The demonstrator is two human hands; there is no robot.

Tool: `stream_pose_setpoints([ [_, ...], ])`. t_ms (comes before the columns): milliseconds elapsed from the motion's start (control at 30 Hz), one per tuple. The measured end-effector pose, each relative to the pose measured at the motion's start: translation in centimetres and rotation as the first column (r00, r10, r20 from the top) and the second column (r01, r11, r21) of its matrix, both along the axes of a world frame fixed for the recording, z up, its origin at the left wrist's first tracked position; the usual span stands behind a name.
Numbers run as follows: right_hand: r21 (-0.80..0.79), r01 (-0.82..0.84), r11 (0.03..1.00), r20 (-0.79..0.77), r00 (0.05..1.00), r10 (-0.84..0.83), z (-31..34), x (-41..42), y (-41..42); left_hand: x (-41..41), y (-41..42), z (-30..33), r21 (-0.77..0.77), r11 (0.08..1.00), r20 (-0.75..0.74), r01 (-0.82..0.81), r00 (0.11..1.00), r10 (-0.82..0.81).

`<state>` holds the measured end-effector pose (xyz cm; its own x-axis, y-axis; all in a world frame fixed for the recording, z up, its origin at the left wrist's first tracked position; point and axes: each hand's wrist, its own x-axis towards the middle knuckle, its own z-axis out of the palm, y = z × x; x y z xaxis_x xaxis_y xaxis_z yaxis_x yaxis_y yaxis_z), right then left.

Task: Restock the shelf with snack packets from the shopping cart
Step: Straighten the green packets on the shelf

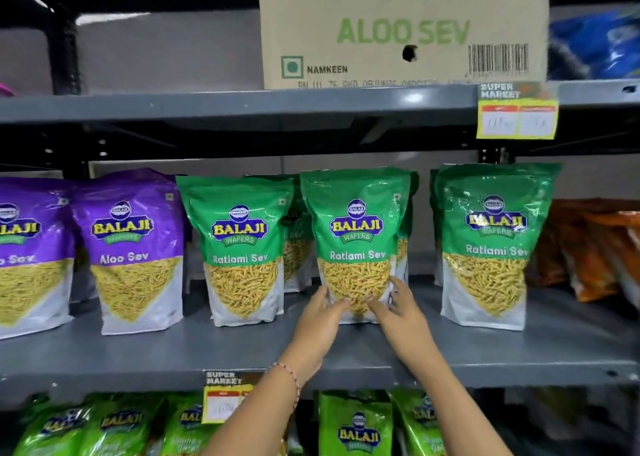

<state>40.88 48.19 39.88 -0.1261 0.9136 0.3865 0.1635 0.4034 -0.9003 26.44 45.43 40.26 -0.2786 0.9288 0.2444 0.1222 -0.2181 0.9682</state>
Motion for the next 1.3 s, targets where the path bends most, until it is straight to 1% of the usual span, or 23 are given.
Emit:
stream_pose_setpoints([
  [167,0.001,0.108,0.994,-0.070,0.992,-0.108,-0.2,0.5,-0.2,1.1,0.1,0.7,-0.025,0.996,-0.140,0.082,0.986,-0.085],
  [333,0.001,0.154,0.988,-0.133,0.979,-0.152,-0.5,1.0,0.2,1.8,0.3,0.8,-0.018,0.995,-0.182,0.097,0.978,-0.099],
  [467,0.026,0.187,0.982,-0.113,0.977,-0.183,-0.6,0.9,0.1,1.8,0.6,0.6,-0.031,0.994,-0.225,0.109,0.968,-0.113],
  [633,0.055,0.224,0.973,-0.081,0.972,-0.219,-0.4,0.8,-0.1,1.8,0.8,0.7,-0.074,0.992,-0.317,0.099,0.941,-0.117],
  [800,0.063,0.259,0.964,-0.070,0.965,-0.254,-0.3,0.3,-0.3,1.0,1.4,0.0,-0.105,0.987,-0.303,0.122,0.941,-0.149],
  [900,0.064,0.284,0.957,-0.052,0.958,-0.281,-0.3,0.1,-0.4,0.9,1.0,0.4,-0.102,0.980,-0.297,0.172,0.935,-0.195],
  [1033,0.064,0.304,0.951,-0.032,0.953,-0.302,-0.3,-0.1,-0.5,0.7,1.4,0.7,-0.099,0.976,-0.246,0.192,0.946,-0.211],
  [1233,0.071,0.331,0.941,-0.044,0.944,-0.328,-0.4,-0.2,-0.1,0.9,0.9,1.0,-0.105,0.966,-0.253,0.236,0.933,-0.255],
  [1300,0.079,0.336,0.938,-0.056,0.941,-0.333,-0.4,-0.1,-0.1,1.1,0.6,1.0,-0.119,0.968,-0.277,0.221,0.929,-0.246],
])
